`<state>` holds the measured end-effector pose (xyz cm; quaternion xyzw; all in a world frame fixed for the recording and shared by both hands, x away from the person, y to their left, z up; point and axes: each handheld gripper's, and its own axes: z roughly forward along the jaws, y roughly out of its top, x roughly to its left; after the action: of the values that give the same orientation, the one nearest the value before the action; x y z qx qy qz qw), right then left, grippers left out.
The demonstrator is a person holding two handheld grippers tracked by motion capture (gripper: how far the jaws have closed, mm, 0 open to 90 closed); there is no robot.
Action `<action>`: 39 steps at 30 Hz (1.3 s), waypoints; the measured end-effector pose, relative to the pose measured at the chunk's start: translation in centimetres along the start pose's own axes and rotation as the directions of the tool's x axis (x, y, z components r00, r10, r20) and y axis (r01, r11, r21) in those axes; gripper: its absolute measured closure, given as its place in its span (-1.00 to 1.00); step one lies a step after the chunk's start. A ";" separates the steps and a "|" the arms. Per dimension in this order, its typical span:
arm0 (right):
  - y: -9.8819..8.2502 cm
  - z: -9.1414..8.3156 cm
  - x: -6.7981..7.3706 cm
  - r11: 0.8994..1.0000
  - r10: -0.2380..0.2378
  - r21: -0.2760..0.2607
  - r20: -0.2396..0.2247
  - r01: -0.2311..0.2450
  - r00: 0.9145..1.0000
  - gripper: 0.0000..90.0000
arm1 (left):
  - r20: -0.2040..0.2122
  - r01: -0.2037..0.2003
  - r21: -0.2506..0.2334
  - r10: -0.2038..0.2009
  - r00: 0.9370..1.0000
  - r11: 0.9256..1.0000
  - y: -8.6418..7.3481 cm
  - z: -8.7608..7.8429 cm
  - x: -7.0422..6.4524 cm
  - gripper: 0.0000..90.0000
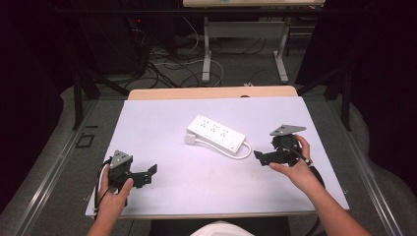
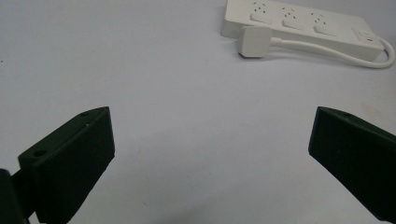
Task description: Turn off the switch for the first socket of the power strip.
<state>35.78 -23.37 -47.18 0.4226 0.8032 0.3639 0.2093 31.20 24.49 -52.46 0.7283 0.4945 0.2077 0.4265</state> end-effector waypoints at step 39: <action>5.2 4.1 0.5 0.996 -0.055 0.067 -0.084 0.061 0.995 -0.57 | 0.001 0.004 0.000 -0.004 1.000 1.000 0.0 0.0 0.2 -1.00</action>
<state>40.86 -19.36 -45.89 0.3907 0.8353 0.3465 0.1717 31.26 24.66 -52.50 0.7273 0.4957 0.2064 0.4274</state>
